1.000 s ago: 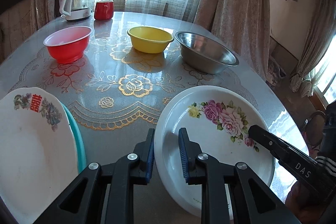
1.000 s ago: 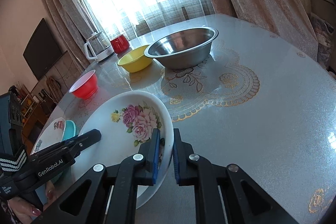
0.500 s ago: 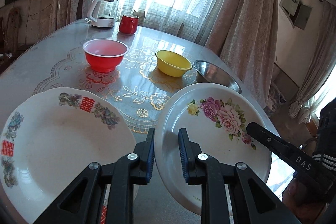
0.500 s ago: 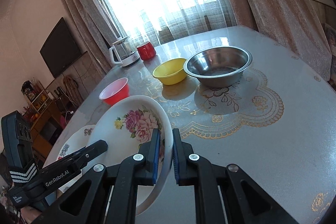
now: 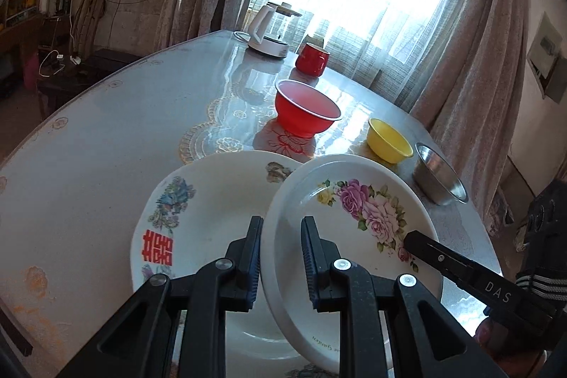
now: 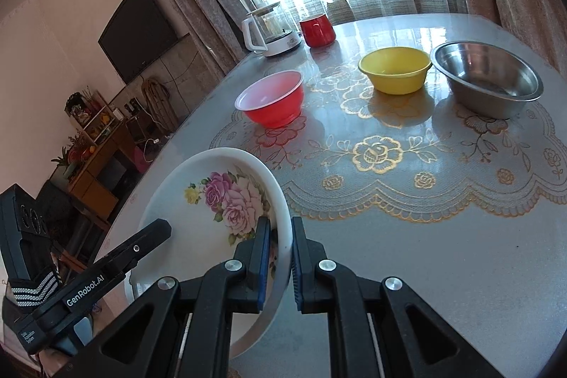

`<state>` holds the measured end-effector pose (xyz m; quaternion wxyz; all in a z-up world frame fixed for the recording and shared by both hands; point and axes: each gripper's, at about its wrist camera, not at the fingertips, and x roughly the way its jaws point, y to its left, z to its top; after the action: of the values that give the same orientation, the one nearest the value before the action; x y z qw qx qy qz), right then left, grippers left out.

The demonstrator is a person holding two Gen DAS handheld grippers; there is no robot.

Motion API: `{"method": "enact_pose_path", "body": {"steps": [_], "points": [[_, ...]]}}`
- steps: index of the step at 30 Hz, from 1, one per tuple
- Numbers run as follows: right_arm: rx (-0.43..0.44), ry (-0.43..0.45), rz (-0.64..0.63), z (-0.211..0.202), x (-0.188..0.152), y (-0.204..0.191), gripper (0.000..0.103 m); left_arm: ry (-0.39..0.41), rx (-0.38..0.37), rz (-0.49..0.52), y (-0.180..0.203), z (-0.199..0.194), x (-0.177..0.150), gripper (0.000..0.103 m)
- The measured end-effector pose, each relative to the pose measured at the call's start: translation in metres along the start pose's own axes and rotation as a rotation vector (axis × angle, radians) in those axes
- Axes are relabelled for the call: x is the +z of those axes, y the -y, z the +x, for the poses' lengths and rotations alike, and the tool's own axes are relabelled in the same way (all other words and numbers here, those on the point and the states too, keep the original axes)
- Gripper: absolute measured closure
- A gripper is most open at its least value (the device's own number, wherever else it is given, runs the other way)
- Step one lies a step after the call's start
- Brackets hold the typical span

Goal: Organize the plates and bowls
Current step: 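Lower the rose-patterned plate onto the large white plate with the right tool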

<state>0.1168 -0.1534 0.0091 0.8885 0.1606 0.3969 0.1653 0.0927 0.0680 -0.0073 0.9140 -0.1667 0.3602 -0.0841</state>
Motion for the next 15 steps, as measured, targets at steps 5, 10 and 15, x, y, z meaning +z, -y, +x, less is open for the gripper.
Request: {"method": "enact_pose_path", "body": {"steps": [5,10,15], "points": [[0.017,-0.062,-0.028,0.029,-0.003,-0.019,0.092,-0.026,0.05,-0.031,-0.024,0.005,-0.001,0.082],[-0.001,-0.096,-0.061,0.042,-0.004,-0.03,0.089,-0.021,0.085,-0.024,-0.032,0.007,-0.004,0.082],[-0.037,-0.119,-0.09,0.044,0.0,-0.037,0.087,-0.026,0.118,-0.002,-0.027,0.01,-0.001,0.082]]}}
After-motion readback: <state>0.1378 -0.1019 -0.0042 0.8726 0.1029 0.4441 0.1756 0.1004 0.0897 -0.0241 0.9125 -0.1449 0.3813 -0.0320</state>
